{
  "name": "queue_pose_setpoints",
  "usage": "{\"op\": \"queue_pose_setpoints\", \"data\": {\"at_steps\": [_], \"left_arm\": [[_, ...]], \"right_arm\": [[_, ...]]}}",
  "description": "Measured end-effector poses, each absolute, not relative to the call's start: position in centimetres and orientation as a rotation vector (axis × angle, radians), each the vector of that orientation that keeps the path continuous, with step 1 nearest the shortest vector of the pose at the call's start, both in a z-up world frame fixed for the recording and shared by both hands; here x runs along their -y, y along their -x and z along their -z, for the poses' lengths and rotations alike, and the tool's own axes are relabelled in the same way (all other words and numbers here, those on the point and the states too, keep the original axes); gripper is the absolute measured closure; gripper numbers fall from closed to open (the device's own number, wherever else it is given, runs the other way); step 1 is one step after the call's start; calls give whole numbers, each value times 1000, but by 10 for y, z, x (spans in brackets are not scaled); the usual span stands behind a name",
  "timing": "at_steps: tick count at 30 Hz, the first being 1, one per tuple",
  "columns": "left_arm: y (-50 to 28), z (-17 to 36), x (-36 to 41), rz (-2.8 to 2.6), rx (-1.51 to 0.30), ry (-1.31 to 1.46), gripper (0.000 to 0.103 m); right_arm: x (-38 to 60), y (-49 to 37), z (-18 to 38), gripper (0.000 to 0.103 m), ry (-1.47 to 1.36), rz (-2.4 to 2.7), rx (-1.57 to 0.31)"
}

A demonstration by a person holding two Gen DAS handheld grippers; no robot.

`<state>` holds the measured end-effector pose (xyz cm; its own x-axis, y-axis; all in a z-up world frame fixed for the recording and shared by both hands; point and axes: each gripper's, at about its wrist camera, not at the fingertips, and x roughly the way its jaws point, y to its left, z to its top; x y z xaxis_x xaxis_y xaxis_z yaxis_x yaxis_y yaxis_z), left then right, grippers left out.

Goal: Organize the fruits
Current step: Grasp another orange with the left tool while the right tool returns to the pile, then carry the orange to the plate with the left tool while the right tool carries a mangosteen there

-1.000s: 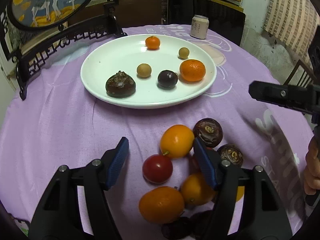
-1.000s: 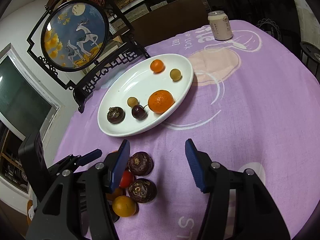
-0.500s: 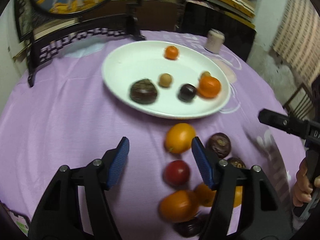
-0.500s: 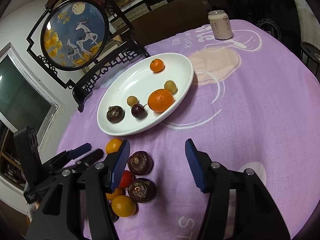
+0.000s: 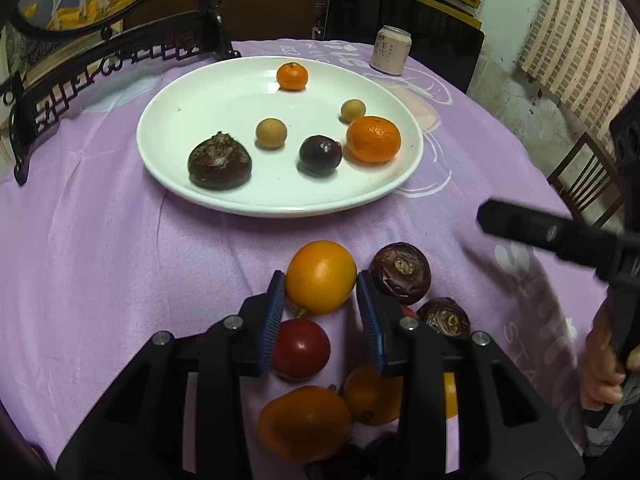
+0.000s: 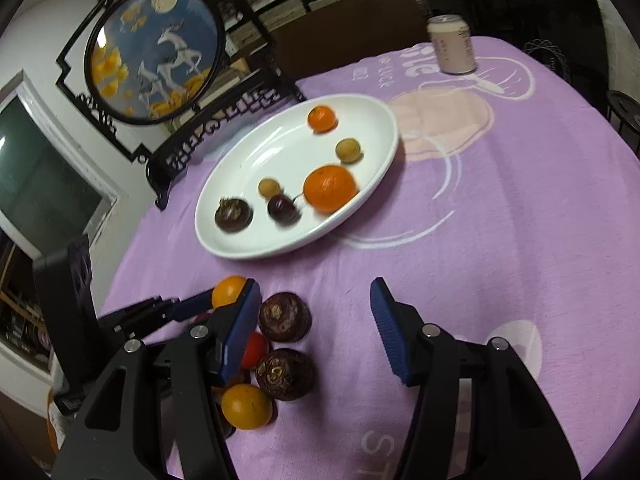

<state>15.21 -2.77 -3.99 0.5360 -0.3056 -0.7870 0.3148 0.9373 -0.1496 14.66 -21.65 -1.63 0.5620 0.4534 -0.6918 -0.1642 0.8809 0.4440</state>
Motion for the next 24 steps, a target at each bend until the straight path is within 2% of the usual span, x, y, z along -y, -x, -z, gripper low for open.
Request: {"op": "queue_pose_setpoints", "data": {"at_steps": [13, 24], "left_arm": [[-161, 33, -24, 192, -920, 77, 66], [-161, 38, -24, 183, -924, 68, 66]], "right_arm": [[168, -149, 39, 46, -169, -403, -944], [165, -157, 50, 64, -220, -433, -973]]}}
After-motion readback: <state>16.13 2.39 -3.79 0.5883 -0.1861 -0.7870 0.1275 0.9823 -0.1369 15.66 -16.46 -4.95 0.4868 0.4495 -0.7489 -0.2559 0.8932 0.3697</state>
